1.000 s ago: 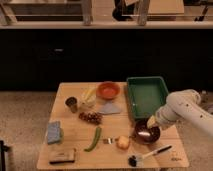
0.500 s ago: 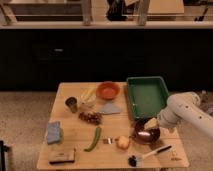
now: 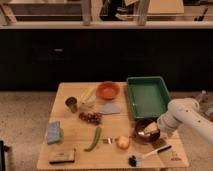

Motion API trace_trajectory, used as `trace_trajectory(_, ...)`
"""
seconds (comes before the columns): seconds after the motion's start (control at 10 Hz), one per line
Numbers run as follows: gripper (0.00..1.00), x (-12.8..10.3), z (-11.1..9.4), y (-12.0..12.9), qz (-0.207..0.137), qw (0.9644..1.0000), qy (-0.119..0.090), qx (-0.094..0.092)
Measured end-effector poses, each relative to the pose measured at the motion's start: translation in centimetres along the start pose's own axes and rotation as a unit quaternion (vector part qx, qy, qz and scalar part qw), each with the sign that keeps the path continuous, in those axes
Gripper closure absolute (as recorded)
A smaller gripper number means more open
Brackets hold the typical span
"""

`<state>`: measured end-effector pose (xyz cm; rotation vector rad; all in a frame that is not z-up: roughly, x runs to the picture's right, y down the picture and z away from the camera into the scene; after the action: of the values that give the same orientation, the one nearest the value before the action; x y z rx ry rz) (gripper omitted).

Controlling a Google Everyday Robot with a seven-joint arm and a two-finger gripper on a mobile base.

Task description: Stack bowls on top of each other

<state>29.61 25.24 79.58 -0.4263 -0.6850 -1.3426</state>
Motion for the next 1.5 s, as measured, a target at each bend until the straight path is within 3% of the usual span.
trace_trajectory(0.6,0.94,0.02,0.36,-0.44,-0.017,0.9998,-0.006,0.009)
trace_trajectory(0.7,0.99,0.09,0.23,-0.59,-0.020,0.9997,-0.004,0.010)
trace_trajectory(1.5,1.00,0.08,-0.28,-0.61,-0.021,0.9996,-0.001,0.021)
